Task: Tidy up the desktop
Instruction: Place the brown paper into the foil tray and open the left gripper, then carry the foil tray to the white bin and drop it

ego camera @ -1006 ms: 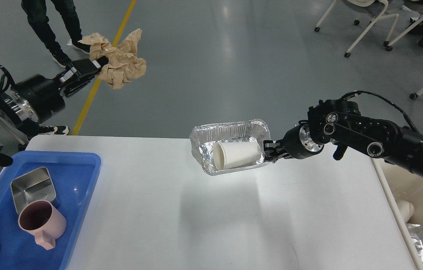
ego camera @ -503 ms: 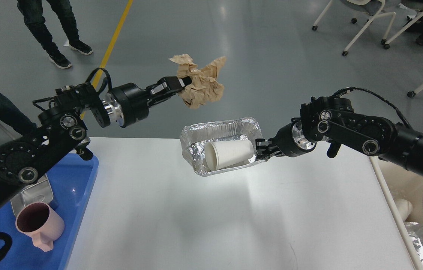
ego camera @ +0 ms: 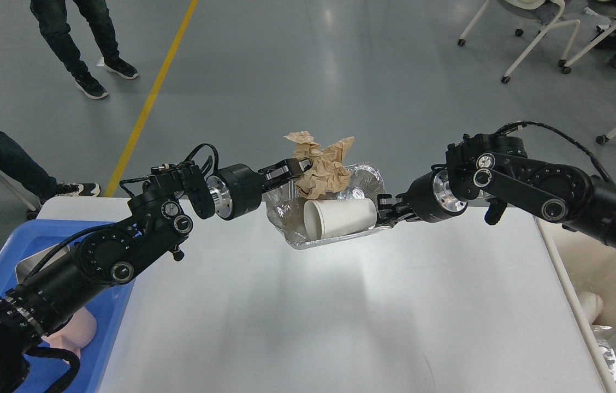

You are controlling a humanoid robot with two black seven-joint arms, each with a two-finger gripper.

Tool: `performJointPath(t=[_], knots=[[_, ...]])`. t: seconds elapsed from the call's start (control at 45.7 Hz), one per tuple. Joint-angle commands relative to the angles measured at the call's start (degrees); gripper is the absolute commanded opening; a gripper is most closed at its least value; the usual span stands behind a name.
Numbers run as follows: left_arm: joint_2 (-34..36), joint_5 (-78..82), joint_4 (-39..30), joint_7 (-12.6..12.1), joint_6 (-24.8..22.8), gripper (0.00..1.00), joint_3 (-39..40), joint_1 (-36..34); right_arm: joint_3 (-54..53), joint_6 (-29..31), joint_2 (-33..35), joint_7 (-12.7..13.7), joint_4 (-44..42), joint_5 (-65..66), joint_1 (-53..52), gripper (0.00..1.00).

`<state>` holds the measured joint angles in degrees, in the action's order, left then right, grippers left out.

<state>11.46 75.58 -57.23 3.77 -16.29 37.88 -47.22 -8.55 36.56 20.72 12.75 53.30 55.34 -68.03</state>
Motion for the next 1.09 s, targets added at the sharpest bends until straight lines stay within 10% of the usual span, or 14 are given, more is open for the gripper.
performJointPath(t=[0.0, 0.35, 1.072], knots=[[-0.56, 0.09, 0.28, -0.43, 0.03, 0.78, -0.09, 0.11, -0.16, 0.0, 0.2, 0.0, 0.05, -0.06, 0.0, 0.0], [0.4, -0.87, 0.02, -0.51, -0.94, 0.97, -2.99, -1.47, -0.16, 0.0, 0.46, 0.0, -0.13, -0.85, 0.0, 0.0], [19.21, -31.79, -4.73, -0.6, -5.6, 0.97, 15.72, 3.45, -7.27, -0.62, 7.84, 0.09, -0.39, -3.66, 3.34, 0.0]])
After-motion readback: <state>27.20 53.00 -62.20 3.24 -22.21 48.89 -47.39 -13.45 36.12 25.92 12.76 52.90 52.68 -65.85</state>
